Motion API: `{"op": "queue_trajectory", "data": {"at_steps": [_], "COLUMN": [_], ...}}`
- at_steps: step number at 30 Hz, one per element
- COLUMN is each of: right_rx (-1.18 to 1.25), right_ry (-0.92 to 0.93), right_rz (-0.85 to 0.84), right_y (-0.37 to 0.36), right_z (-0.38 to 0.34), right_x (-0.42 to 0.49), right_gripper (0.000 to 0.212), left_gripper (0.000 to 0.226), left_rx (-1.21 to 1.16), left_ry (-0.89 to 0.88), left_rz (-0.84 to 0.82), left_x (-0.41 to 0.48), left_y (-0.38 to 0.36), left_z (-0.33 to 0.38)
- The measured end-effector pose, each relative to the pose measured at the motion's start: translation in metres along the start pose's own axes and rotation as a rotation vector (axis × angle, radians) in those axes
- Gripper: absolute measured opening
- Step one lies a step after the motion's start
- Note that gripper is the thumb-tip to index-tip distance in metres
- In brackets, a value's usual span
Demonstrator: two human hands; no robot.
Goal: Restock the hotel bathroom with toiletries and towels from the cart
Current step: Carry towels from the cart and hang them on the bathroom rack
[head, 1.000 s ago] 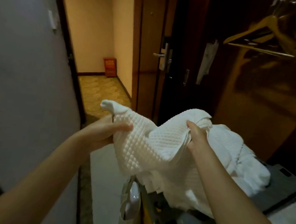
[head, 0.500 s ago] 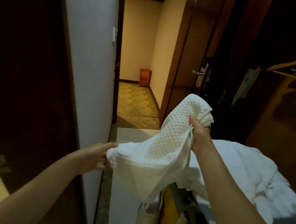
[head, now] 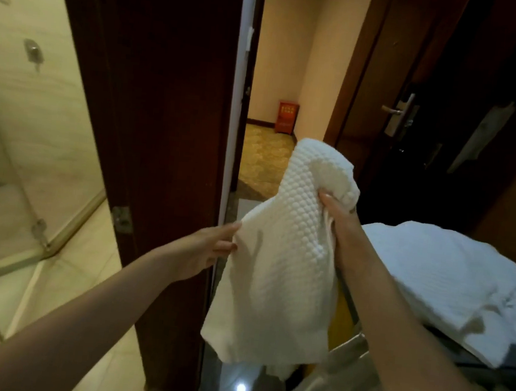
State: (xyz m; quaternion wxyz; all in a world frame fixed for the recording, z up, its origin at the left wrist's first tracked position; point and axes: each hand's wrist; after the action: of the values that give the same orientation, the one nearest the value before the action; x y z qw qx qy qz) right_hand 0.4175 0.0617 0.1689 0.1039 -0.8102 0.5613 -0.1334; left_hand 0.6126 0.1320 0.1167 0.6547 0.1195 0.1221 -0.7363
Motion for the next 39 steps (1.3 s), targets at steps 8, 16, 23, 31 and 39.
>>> {"op": "queue_trajectory", "data": {"at_steps": [8, 16, 23, 31, 39], "right_rx": [0.037, 0.006, 0.001, -0.291, -0.380], "right_ry": [-0.139, -0.162, -0.294, -0.239, -0.338], "right_rz": [-0.347, -0.570, -0.829, -0.938, -0.838], "right_y": [-0.015, -0.040, -0.091, -0.142, -0.206], "right_z": [-0.002, 0.001, 0.009, 0.020, 0.071], "right_x": [0.001, 0.011, 0.021, 0.025, 0.036], "right_gripper": [0.017, 0.016, 0.040, 0.009, 0.044], "left_gripper": [0.089, 0.062, 0.055, 0.034, 0.037], "left_rx": [-0.181, -0.518, -0.535, -0.508, -0.523], "left_ry": [0.099, -0.190, -0.582, -0.427, -0.432], "left_rz": [0.058, 0.189, 0.299, 0.588, 0.859], "left_x": [-0.042, -0.095, -0.157, -0.208, -0.240], "left_y": [0.013, 0.021, 0.032, 0.036, 0.061], "left_z": [-0.014, -0.031, -0.022, -0.019, 0.004]}}
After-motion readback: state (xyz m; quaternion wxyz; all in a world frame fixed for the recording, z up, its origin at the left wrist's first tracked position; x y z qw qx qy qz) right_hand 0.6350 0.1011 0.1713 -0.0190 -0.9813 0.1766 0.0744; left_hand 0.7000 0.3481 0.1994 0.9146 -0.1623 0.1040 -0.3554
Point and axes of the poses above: each hand's wrist, its own x-axis towards the middle knuckle, its own y-axis out of the back of the hand, z = x × y, and after that the axes turned 9 degrees about -z, right-handed
